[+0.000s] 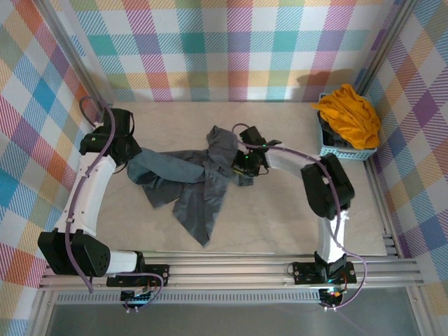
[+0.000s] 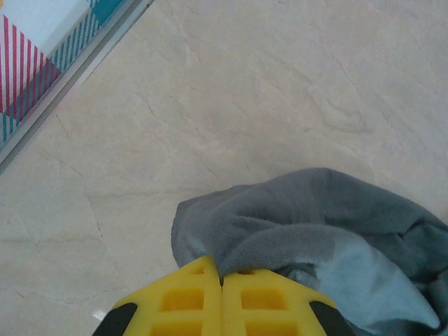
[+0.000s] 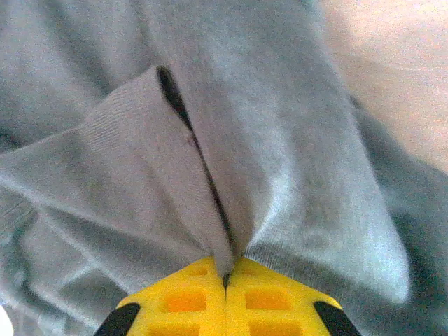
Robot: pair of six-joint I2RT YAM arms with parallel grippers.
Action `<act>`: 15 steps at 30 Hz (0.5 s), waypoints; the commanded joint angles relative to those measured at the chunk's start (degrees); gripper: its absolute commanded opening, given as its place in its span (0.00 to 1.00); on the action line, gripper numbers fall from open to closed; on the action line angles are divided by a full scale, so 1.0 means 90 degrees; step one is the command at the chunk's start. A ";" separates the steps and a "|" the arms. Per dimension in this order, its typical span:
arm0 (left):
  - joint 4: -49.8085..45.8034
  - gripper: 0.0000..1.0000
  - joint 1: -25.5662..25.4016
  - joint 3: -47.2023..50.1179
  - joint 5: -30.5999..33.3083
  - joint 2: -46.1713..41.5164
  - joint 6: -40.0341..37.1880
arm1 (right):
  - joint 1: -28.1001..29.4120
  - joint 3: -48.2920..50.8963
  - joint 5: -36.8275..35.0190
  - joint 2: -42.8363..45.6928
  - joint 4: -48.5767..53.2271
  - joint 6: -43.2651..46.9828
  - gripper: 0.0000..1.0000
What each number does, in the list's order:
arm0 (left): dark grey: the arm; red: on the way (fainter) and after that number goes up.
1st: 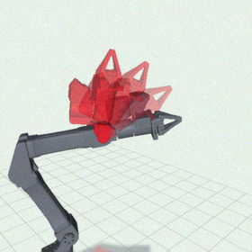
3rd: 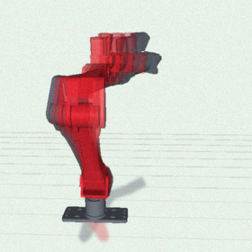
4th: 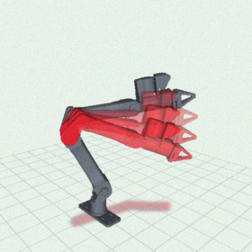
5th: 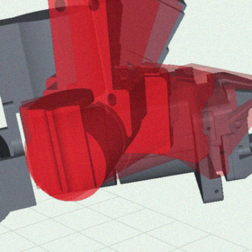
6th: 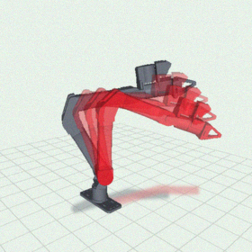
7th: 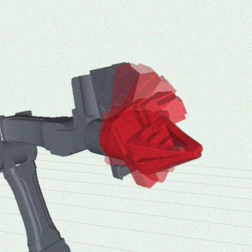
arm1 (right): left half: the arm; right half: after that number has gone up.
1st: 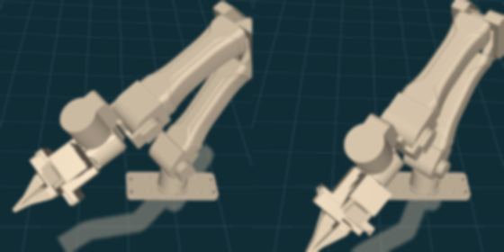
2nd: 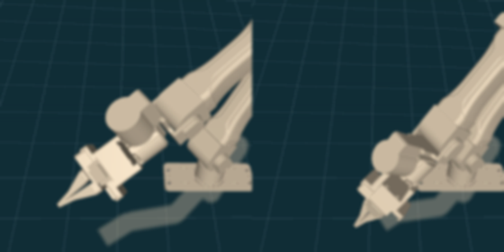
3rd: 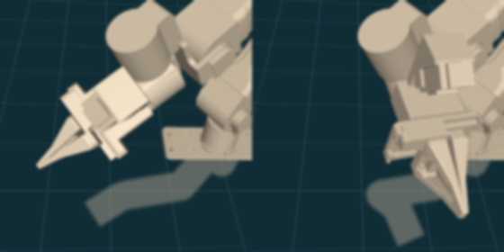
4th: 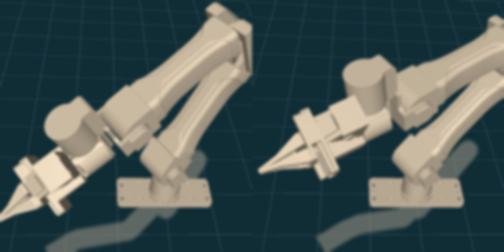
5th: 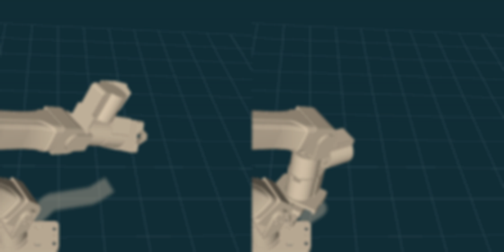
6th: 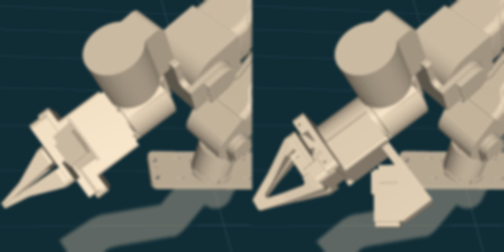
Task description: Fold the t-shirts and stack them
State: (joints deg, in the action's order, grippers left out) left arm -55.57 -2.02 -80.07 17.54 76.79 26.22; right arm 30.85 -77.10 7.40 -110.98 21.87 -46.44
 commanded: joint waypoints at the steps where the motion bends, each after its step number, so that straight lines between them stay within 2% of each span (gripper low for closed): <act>1: 0.0195 0.00 0.0326 -0.0065 -0.0278 0.0065 -0.0033 | -0.0738 -0.0060 -0.0443 0.1149 0.0511 0.0432 0.00; 7: 0.0478 0.00 0.0488 -0.0058 -0.0629 0.0422 0.0006 | -0.2026 -0.0407 -0.0208 0.1785 0.1286 0.1019 0.00; 15: 0.0576 0.00 0.0537 -0.0014 -0.0657 0.0939 -0.0016 | -0.2798 -0.0239 -0.0114 0.1510 0.1491 0.1365 0.00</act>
State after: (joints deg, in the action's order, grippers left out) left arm -51.24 1.83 -80.07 12.47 83.99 26.09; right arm 6.85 -80.34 5.85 -95.88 31.70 -36.97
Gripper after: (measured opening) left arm 0.050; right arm 0.048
